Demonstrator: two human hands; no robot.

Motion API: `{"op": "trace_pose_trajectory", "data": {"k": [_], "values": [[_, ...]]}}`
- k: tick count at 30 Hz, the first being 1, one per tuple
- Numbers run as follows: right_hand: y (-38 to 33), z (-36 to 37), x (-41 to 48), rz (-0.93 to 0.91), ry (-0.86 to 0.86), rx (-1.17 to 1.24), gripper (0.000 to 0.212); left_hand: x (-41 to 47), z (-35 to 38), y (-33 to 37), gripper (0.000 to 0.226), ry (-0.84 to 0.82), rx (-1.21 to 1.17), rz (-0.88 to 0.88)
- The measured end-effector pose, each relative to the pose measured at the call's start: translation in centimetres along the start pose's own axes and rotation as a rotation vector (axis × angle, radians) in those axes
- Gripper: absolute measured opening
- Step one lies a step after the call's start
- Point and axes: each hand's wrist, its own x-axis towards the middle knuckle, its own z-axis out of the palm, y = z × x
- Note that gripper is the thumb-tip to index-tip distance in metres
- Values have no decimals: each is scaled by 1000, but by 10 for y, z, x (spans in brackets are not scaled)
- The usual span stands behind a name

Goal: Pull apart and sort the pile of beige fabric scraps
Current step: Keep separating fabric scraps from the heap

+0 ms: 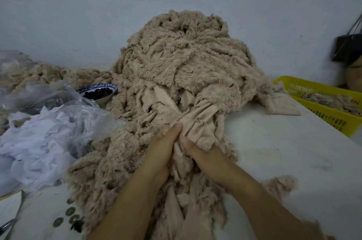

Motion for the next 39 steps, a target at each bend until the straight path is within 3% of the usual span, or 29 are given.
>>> {"op": "trace_pose_trajectory", "data": {"k": [1, 4, 10, 13, 16, 20, 22, 25, 27, 30, 34, 37, 39], "values": [[0, 1, -1, 21, -8, -3, 63, 2, -1, -1, 18, 40, -35, 40], [-5, 1, -1, 99, -9, 26, 40, 3, -1, 1, 19, 91, -90, 112], [1, -5, 14, 202, 151, 446, 75, -1, 0, 5, 22, -20, -144, 24], [2, -3, 17, 240, 204, 489, 49, -6, 7, 3, 27, -129, -216, -35], [4, -14, 22, 258, 401, 605, 27, -10, 6, 7, 33, -176, -234, -71], [-2, -49, 19, 232, 677, 822, 30, -7, -6, 12, 37, -210, -302, -66], [-2, -46, 18, 240, 538, 776, 38, -7, -4, 11, 35, -222, -298, -77], [-6, -18, 16, 241, 178, 608, 65, -8, -1, 10, 39, -237, -200, -29], [-7, -7, 15, 215, 80, 546, 69, -12, -1, 9, 34, -286, -92, -5], [-12, -8, 14, 270, 147, 561, 53, -19, 2, 5, 26, -340, 127, 45], [-5, -18, 21, 416, 458, 584, 49, -22, 6, 2, 24, -417, 299, 14], [-1, -35, 27, 393, 550, 792, 50, -22, 0, 7, 25, -399, 191, 40], [-3, -39, 26, 337, 482, 884, 66, -19, -2, 9, 24, -301, 85, 90]]}}
